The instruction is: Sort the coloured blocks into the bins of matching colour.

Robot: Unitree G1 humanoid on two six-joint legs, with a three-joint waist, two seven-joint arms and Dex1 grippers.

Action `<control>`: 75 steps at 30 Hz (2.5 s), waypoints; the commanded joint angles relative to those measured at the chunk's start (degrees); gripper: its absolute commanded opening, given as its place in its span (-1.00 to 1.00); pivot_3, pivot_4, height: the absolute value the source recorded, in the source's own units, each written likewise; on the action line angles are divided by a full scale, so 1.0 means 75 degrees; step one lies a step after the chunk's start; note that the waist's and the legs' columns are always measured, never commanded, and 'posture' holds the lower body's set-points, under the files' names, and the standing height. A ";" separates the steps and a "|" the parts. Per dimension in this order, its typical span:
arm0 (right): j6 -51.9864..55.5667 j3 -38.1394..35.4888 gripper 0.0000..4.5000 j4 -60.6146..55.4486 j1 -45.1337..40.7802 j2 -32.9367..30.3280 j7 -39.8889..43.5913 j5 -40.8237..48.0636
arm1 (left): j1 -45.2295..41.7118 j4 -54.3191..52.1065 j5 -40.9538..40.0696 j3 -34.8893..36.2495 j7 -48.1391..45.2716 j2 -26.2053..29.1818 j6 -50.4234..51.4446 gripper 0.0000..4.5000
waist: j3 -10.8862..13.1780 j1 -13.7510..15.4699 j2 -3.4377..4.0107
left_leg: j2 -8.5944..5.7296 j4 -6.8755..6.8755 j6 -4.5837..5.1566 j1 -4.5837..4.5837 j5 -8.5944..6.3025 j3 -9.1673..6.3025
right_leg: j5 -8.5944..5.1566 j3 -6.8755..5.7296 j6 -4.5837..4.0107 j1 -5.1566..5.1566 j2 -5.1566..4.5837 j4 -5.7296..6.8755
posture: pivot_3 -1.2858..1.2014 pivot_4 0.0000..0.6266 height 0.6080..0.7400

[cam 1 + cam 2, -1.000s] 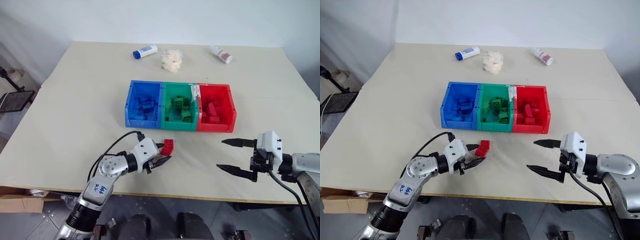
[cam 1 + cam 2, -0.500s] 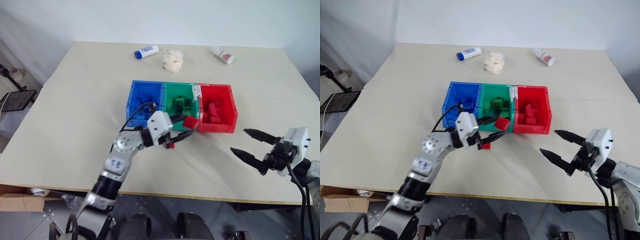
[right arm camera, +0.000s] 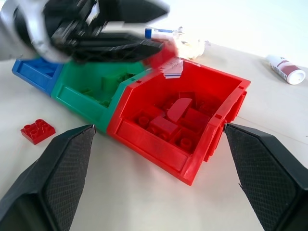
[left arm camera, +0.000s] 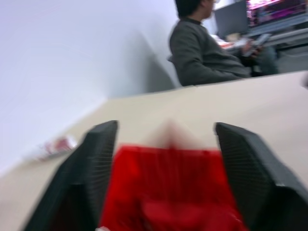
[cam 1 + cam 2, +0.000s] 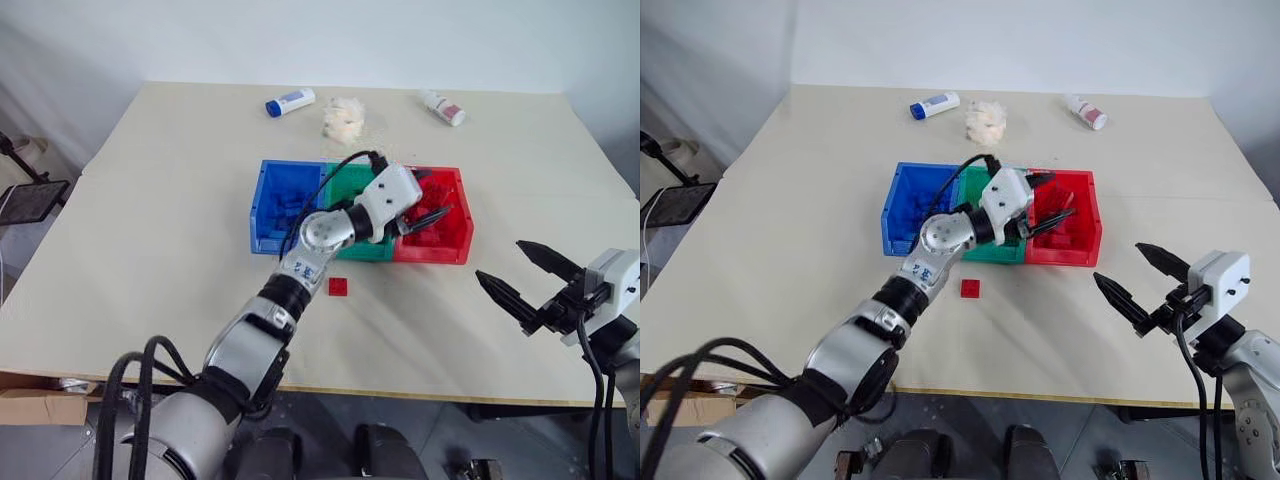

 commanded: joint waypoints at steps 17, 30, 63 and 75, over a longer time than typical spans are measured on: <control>-0.0407 0.0808 1.00 0.1295 -0.0586 -0.1576 0.2873 -0.0365 | 0.3403 -0.5392 -0.1891 0.0476 -0.3906 0.3148 0.2989 0.87 | -0.0002 -0.0086 0.0004 | 0.0016 0.0008 -0.0001 0.0007 0.0000 0.0011 | 0.0000 0.0072 -0.0001 -0.0008 -0.0002 0.0048 | 0.03 -0.52 1.00; -0.0780 0.1571 1.00 0.2841 -0.1966 -0.2011 0.4439 -0.0672 | 0.5995 -0.7436 -0.3128 0.1818 -0.5740 0.6398 0.4655 0.87 | -0.0002 -0.0100 0.0008 | 0.0020 0.0009 -0.0004 0.0011 -0.0003 -0.0004 | -0.0003 0.0073 -0.0008 -0.0001 -0.0011 0.0018 | 0.03 -0.52 1.00; -0.0764 0.1267 1.00 0.2318 -0.1476 -0.1951 0.5162 -0.0255 | 0.5751 -0.6951 -0.1167 0.0182 -0.3674 0.3944 0.3173 0.87 | -0.0001 -0.0065 0.0012 | 0.0016 0.0020 0.0004 0.0007 -0.0012 -0.0003 | -0.0001 0.0061 -0.0005 0.0002 -0.0014 0.0020 | 0.03 -0.52 1.00; -0.0595 0.1230 1.00 0.2251 -0.1562 -0.1674 0.5108 0.0384 | 0.4602 -0.4099 -0.0035 -0.0508 -0.2807 0.2778 0.1426 0.87 | -0.0001 -0.0039 0.0011 | 0.0012 0.0028 0.0002 0.0013 -0.0010 0.0005 | 0.0000 0.0062 -0.0003 0.0003 -0.0013 0.0032 | 0.03 -0.52 1.00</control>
